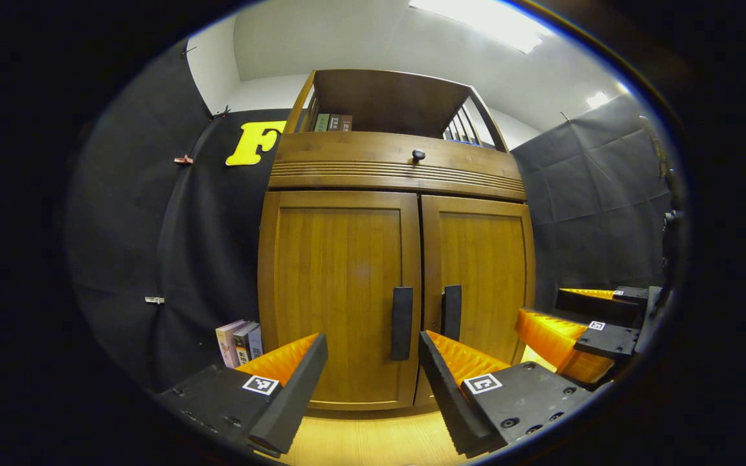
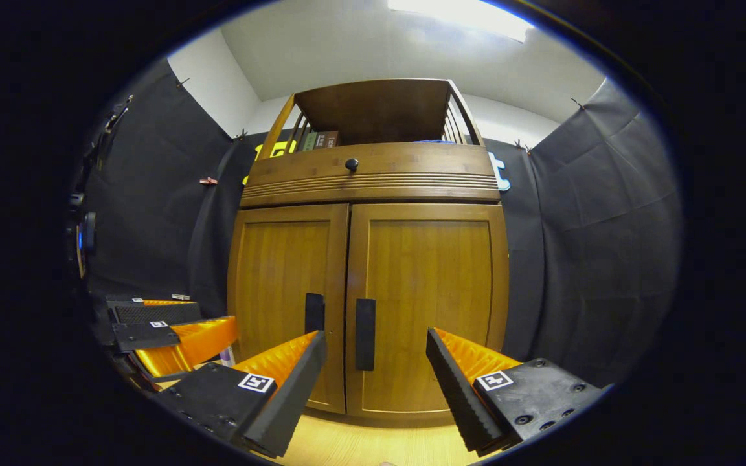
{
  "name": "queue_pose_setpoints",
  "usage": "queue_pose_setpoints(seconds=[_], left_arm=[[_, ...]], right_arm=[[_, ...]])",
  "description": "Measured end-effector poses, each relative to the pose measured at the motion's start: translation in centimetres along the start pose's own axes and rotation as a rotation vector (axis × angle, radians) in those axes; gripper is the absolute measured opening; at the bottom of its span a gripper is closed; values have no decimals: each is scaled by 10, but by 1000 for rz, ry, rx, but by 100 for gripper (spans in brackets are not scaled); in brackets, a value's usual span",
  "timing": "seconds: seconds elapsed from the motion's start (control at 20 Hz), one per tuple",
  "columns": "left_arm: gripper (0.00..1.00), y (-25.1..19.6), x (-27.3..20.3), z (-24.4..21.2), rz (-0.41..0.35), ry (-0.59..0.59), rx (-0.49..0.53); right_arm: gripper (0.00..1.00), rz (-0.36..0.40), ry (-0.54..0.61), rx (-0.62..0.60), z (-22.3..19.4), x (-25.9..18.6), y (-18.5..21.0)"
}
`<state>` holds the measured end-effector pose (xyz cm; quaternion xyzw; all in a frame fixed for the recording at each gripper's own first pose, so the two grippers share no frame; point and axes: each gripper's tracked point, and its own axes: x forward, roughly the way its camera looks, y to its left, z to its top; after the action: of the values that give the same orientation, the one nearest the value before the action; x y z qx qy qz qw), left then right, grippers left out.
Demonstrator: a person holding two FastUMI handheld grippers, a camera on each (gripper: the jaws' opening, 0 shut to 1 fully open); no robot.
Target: Open the right door of the double-door shoe cabinet with the right hand, and open the left door with the left hand.
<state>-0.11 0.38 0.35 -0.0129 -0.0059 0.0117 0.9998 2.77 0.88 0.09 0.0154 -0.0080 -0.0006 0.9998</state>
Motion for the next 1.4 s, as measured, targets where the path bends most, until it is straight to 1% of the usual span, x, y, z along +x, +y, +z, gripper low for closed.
queue_pose_setpoints(seconds=[0.05,0.1,0.2,0.25,0.35,0.4,0.55,0.6,0.65,0.7,0.75,0.8,0.85,0.9,0.95,1.0,1.05,1.15,1.2,1.25,1.3,1.4], left_arm=[[88,0,1,0,1,1,0],[88,0,0,0,2,2,0],[88,0,0,0,-5,4,-3],[88,1,0,0,-4,3,-2],[88,1,1,1,-5,0,-3],[88,0,0,0,-7,-1,-6],[88,2,0,-2,-12,10,-23],[86,5,0,-3,-5,13,-24],[88,6,1,-1,-1,12,-26],[86,7,1,-1,2,13,-30],[86,8,2,0,1,15,-32],[88,9,2,0,3,19,-32],[88,11,1,-1,4,23,-33],[86,12,2,0,6,24,-36],[88,13,2,1,9,23,-42],[86,13,1,2,9,20,-50],[88,13,1,3,9,19,-57],[89,13,1,0,4,25,-58],[85,15,0,0,2,27,-56],[85,16,0,1,-1,25,-58],[89,15,0,1,-3,21,-62],[89,16,1,2,-10,17,-67]], right_arm=[[95,11,-6,-2,1,5,4],[97,17,-6,-3,0,12,6],[97,18,4,-5,-6,25,6],[95,18,5,-1,-9,30,7],[99,18,-9,7,-10,41,9],[97,17,-16,4,-11,47,10],[95,17,-17,5,-15,64,13],[97,20,-20,8,-16,69,15],[97,18,-27,10,-16,73,16],[97,12,-36,8,-17,80,17],[95,2,-49,3,-17,85,15],[94,-9,-57,-7,-19,92,13],[97,-24,-55,-15,-25,97,11],[97,-29,-52,-21,-30,103,11],[97,-28,-51,-25,-34,107,11],[95,-35,-49,-30,-39,113,11],[96,-41,-43,-32,-42,115,9],[94,-48,-24,-33,-56,127,10],[93,-48,-13,-31,-61,133,12],[93,-53,-3,-30,-67,137,11],[87,-56,4,-31,-71,141,11],[83,-69,28,-29,-81,147,9]])
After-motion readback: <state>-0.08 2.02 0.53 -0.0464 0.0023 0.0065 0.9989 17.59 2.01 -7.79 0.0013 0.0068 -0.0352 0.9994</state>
